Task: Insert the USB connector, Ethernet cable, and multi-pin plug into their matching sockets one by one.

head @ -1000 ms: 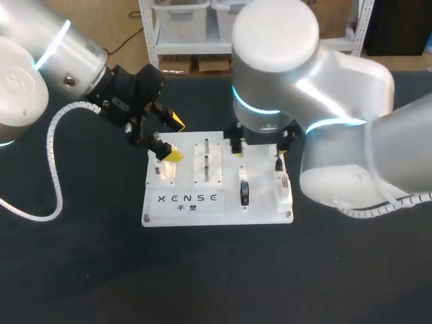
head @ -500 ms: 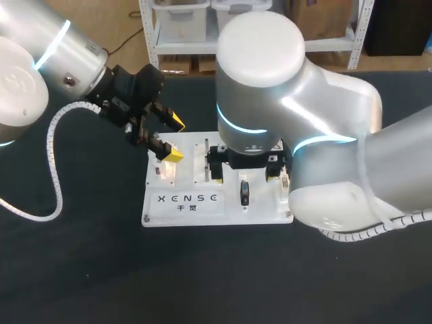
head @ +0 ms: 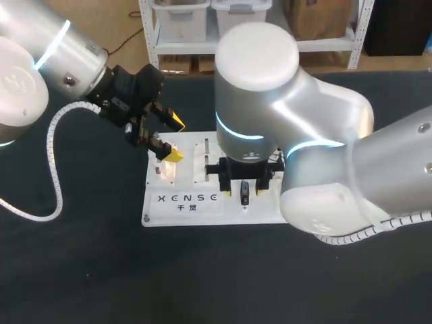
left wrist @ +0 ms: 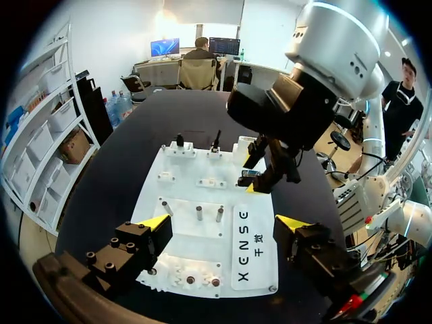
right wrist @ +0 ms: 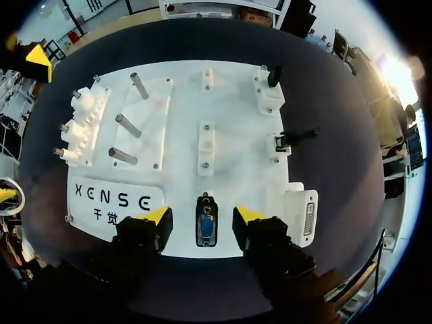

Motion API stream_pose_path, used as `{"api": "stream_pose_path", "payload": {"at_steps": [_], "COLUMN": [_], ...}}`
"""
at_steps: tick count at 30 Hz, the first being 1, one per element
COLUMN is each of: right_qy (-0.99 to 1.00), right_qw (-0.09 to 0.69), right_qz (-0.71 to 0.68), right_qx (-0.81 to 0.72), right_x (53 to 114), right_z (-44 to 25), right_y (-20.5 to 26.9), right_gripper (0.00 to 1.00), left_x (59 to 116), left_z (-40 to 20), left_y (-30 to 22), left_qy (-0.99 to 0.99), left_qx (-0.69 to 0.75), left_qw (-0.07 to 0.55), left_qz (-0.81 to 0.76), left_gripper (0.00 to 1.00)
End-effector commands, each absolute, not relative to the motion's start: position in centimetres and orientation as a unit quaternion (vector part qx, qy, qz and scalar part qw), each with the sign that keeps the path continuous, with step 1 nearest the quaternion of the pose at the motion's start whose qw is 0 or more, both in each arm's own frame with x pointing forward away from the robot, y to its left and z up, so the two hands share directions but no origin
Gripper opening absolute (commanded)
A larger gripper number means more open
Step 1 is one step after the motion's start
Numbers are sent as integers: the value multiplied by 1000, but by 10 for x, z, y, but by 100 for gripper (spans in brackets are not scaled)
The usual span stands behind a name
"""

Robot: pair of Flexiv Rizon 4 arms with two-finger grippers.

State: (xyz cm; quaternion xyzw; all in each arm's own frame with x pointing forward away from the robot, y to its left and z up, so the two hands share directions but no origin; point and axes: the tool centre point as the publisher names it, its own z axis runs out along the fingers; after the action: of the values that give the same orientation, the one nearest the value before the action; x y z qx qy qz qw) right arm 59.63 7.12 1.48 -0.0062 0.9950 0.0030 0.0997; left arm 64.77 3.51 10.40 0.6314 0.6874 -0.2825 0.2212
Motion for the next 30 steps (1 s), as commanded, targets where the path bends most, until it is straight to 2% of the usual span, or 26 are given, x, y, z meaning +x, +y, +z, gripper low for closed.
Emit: {"api": "stream_pose_path", "payload": {"at_steps": [1,2,9,22,30], "right_qy": [995,996,996,990,988], "right_qw": [95,94,94,139,154], "right_qz": [1,1,5,10,12], "right_qx": [-7,-7,-9,-29,-15], "right_x": [599,599,599,600,603], "right_z": [9,8,11,37,59], "right_y": [73,73,69,62,41], "right_gripper": [41,39,0,0,0], "left_x": [647,647,647,647,647], "left_z": [103,103,103,103,103], "left_y": [36,36,36,36,36], "left_qy": [687,687,687,687,687], "left_qx": [631,631,631,631,631], "left_qw": [223,223,223,223,223], "left_qz": [-283,-283,-283,-283,-283], "left_gripper": [100,100,100,100,100]}}
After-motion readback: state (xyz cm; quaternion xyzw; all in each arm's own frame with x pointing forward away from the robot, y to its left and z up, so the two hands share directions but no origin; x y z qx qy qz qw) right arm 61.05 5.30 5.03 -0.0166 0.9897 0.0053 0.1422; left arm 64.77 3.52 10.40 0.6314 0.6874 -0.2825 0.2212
